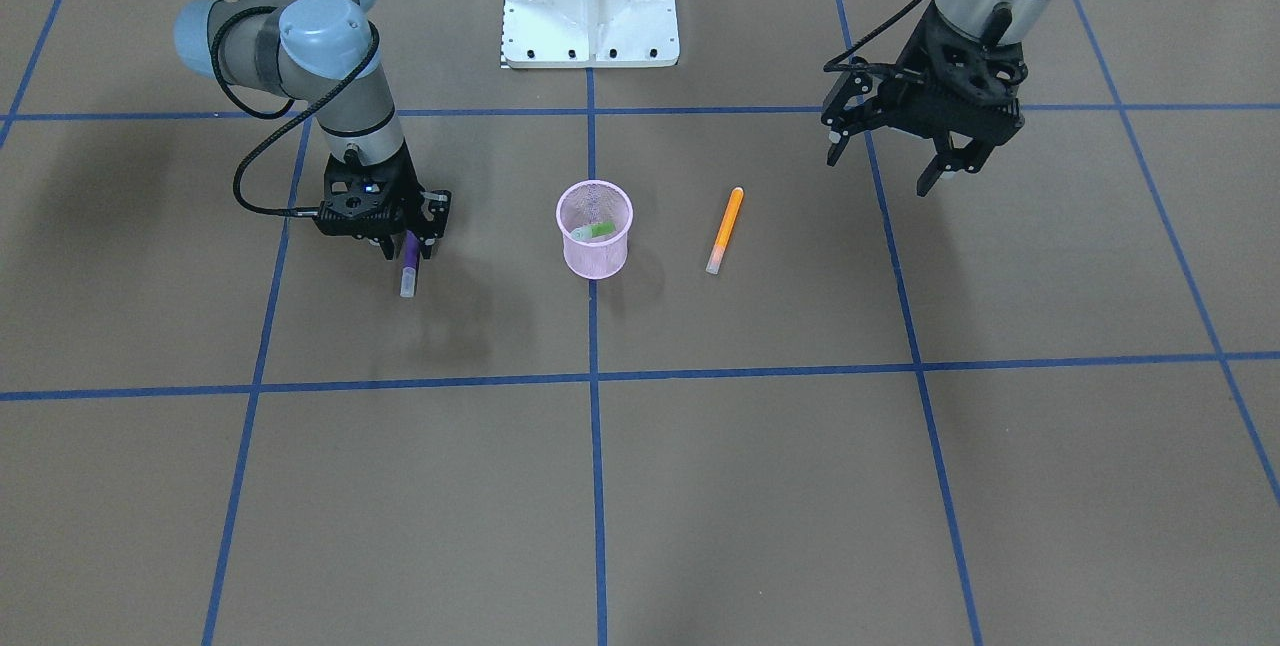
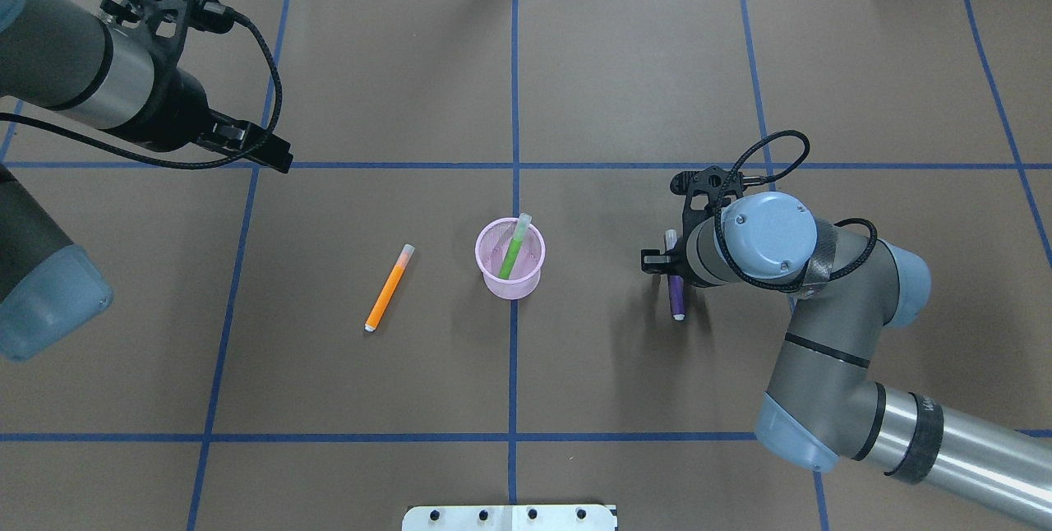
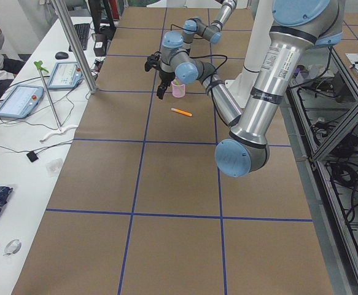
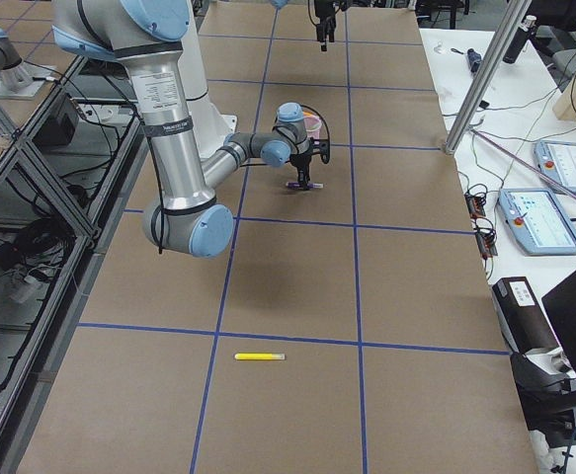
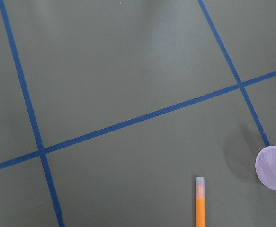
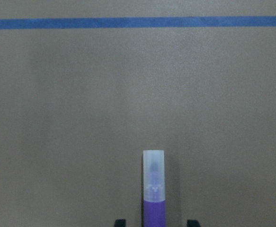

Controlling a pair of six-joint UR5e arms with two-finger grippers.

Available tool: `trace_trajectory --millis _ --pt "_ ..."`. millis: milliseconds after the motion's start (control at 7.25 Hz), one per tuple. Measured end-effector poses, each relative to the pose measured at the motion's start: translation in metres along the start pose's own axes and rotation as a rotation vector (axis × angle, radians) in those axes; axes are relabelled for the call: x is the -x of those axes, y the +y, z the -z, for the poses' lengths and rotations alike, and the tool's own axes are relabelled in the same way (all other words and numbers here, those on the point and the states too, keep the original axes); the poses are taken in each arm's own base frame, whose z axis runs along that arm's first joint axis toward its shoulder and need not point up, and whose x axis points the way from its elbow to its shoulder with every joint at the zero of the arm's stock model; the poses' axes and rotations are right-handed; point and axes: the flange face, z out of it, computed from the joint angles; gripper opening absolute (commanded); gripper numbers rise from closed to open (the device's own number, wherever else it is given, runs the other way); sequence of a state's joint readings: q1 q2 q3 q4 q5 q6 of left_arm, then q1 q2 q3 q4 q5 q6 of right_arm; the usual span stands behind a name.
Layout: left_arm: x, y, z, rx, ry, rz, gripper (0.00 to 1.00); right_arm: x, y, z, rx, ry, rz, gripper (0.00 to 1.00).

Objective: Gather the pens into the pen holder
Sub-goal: 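Close the right gripper on the purple marker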

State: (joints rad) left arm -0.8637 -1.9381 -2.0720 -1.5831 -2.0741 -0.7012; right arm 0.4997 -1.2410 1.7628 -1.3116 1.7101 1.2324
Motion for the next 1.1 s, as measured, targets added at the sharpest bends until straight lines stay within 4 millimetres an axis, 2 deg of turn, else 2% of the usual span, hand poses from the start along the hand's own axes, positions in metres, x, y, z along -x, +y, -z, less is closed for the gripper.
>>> trace_trajectory --millis 138,966,1103 --pt "0.0002 0.0001 -0.0003 0.0 0.0 0.0 1.0 0.0006 0.0004 -0.0007 0.001 0.001 0.001 0.45" --pt "0.001 0.0 -0.0014 0.002 -0.002 0.001 1.0 0.0008 0.0031 -0.0049 0.008 0.006 0.004 0.44" --pt "0.001 0.0 -0.0014 0.002 -0.002 0.001 1.0 0.0009 0.0034 -0.0052 0.009 0.006 0.004 0.17"
